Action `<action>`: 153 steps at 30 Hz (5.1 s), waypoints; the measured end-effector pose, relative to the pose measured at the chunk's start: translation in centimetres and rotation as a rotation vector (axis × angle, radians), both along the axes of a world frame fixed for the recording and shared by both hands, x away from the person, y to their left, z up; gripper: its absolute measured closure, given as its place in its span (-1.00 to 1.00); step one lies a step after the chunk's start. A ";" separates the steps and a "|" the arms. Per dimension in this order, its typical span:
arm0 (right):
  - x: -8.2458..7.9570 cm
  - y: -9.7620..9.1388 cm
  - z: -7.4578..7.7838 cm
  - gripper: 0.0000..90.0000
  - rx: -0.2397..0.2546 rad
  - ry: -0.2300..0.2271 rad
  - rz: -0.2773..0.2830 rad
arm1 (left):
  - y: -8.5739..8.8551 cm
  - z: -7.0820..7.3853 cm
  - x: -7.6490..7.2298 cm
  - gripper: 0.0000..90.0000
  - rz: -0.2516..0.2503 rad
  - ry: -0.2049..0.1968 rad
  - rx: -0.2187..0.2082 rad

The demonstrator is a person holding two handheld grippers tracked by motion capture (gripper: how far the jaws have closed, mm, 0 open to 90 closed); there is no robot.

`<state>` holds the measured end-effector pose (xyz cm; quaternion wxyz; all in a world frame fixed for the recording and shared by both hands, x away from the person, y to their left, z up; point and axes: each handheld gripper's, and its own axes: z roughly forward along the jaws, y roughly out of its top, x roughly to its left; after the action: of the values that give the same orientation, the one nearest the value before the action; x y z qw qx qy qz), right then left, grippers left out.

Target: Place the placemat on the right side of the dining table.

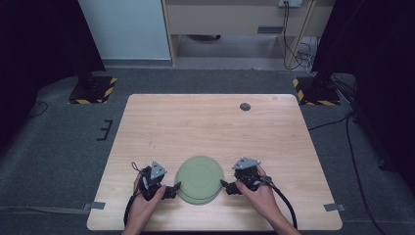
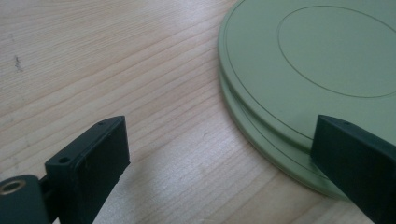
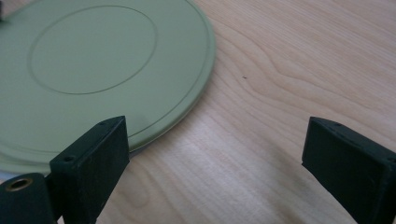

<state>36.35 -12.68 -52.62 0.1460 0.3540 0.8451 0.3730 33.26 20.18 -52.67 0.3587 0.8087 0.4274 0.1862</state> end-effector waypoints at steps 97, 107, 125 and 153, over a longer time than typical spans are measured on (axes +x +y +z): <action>0.2 1.7 -0.1 -0.81 -0.012 -0.036 -0.006 | -2.0 -0.2 1.1 -0.98 0.021 -0.037 0.028; 0.2 2.2 0.0 -0.83 -0.006 -0.059 0.006 | -2.1 -0.2 1.2 -0.97 0.019 -0.041 0.030; 0.4 2.5 -0.2 -0.88 -0.005 -0.028 0.010 | -2.1 -0.1 1.4 -0.93 0.046 -0.033 0.006; -0.2 2.9 -0.3 -0.83 -0.018 -0.023 0.034 | -2.6 -0.3 1.0 -0.92 0.028 -0.017 0.001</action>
<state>36.17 -9.83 -52.92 0.1526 0.3339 0.8526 0.3720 34.26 17.55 -52.93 0.3591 0.8013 0.4355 0.1984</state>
